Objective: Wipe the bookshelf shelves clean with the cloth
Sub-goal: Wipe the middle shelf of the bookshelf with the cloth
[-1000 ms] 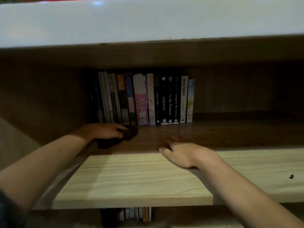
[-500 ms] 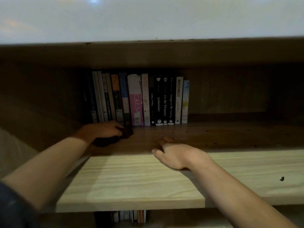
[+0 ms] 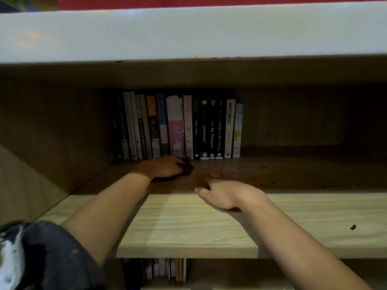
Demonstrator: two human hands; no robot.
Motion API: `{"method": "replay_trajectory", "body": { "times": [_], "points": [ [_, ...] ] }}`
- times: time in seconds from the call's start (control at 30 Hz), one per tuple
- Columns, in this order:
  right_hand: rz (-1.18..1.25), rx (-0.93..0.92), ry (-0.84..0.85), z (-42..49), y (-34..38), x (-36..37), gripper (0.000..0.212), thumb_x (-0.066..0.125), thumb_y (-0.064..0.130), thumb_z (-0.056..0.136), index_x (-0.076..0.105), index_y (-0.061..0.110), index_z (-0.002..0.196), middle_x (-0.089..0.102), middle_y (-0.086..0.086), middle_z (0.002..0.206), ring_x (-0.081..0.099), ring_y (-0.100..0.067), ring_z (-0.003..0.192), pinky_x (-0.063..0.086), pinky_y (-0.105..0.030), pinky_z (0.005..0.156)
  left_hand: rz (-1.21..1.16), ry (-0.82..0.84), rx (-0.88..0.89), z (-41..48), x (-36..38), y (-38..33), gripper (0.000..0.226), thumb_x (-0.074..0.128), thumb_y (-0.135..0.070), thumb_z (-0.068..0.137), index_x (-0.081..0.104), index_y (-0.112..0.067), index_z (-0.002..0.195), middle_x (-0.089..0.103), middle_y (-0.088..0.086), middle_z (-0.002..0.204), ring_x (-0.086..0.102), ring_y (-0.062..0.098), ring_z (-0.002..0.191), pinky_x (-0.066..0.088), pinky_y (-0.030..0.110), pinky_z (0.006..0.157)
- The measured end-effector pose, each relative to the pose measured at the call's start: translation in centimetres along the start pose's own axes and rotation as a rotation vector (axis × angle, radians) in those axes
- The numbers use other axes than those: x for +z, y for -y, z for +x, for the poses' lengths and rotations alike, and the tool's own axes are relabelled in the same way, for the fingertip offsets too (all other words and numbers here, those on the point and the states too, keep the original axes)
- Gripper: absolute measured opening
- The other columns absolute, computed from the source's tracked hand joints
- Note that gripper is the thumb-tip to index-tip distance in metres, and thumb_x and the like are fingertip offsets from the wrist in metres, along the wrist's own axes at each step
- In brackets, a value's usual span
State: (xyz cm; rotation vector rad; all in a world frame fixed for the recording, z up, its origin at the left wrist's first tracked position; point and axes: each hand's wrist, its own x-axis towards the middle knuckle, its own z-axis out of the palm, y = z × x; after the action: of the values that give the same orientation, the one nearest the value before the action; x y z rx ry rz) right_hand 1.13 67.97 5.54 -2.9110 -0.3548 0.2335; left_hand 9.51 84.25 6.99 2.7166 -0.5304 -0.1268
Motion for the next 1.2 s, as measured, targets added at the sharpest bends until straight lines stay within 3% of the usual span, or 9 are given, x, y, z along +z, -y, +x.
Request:
{"method": "replay_trajectory", "body": {
  "times": [0.17,0.33,0.43,0.53,0.67,0.73,0.9,1.07,1.2],
  "points": [
    [0.005,-0.004,-0.030,-1.9,0.4,-0.3,0.061,0.022,0.047,0.098,0.025,0.007,0.143,0.023,-0.013,0.152,0.027,-0.029,0.137,0.026,-0.035,0.109,0.010,0.086,-0.029,-4.4,0.0,1.0,0.039,0.046,-0.018,0.093,0.050,-0.027,0.131,0.054,-0.004,0.127,0.051,0.018,0.114,0.037,0.034,0.105],
    [-0.028,0.070,-0.251,-6.6,-2.6,-0.2,0.058,0.027,0.048,0.096,0.031,0.012,0.141,0.026,-0.012,0.151,0.025,-0.030,0.137,0.025,-0.046,0.110,-0.055,-0.021,-0.117,-2.9,1.2,-1.6,0.029,0.049,-0.043,0.088,0.063,-0.026,0.107,0.063,0.003,0.108,0.057,0.020,0.092,0.043,0.031,0.080],
    [-0.020,0.092,-0.300,-8.4,-4.3,1.3,0.056,0.026,0.047,0.096,0.032,0.013,0.140,0.030,-0.008,0.148,0.026,-0.027,0.135,0.024,-0.042,0.109,-0.042,-0.038,-0.027,-0.4,2.3,-3.9,0.042,0.049,-0.056,0.081,0.059,-0.030,0.113,0.060,0.003,0.121,0.055,0.022,0.105,0.042,0.034,0.090],
    [0.045,0.108,-0.347,-8.6,-4.6,1.9,0.052,0.028,0.045,0.096,0.039,0.013,0.136,0.037,-0.005,0.141,0.032,-0.026,0.129,0.031,-0.040,0.104,-0.017,-0.024,0.073,0.6,3.5,-6.0,0.045,0.045,-0.046,0.089,0.048,-0.033,0.132,0.046,-0.003,0.141,0.045,0.021,0.125,0.033,0.033,0.105],
    [0.054,0.100,-0.388,-8.2,-4.7,2.1,0.052,0.031,0.046,0.094,0.043,0.013,0.133,0.040,-0.003,0.139,0.034,-0.024,0.126,0.033,-0.039,0.100,0.056,0.118,0.159,-1.9,2.0,-5.1,0.039,0.045,-0.019,0.094,0.049,-0.029,0.132,0.055,-0.003,0.126,0.052,0.017,0.111,0.039,0.028,0.097],
    [0.057,0.100,-0.405,-8.1,-4.9,2.2,0.052,0.031,0.046,0.094,0.044,0.014,0.132,0.041,-0.003,0.138,0.035,-0.023,0.126,0.033,-0.038,0.100,0.083,0.126,0.097,-2.5,0.7,-2.8,0.037,0.046,-0.020,0.095,0.050,-0.031,0.130,0.056,-0.004,0.122,0.053,0.013,0.105,0.040,0.025,0.091],
    [0.047,0.091,-0.429,-7.8,-4.9,2.3,0.051,0.031,0.045,0.093,0.045,0.014,0.131,0.042,-0.002,0.136,0.036,-0.022,0.123,0.034,-0.037,0.101,-0.003,-0.010,0.048,1.4,2.2,-4.4,0.038,0.047,-0.026,0.095,0.049,-0.025,0.133,0.050,0.001,0.136,0.049,0.018,0.117,0.036,0.025,0.092],
    [0.095,0.086,-0.426,-8.1,-5.2,2.2,0.050,0.033,0.046,0.093,0.047,0.014,0.130,0.043,-0.001,0.136,0.036,-0.022,0.124,0.035,-0.037,0.101,-0.022,0.040,0.234,2.0,3.9,-9.3,0.030,0.049,-0.017,0.091,0.060,-0.025,0.118,0.063,0.002,0.110,0.057,0.014,0.095,0.042,0.027,0.084],
    [0.072,0.088,-0.433,-8.0,-5.1,2.4,0.052,0.033,0.045,0.094,0.045,0.013,0.132,0.042,-0.002,0.138,0.036,-0.023,0.125,0.033,-0.037,0.103,0.054,0.036,0.131,1.5,1.9,-5.6,0.025,0.049,-0.019,0.092,0.061,-0.024,0.114,0.060,-0.002,0.101,0.056,0.011,0.087,0.043,0.023,0.074]
  ]
}}
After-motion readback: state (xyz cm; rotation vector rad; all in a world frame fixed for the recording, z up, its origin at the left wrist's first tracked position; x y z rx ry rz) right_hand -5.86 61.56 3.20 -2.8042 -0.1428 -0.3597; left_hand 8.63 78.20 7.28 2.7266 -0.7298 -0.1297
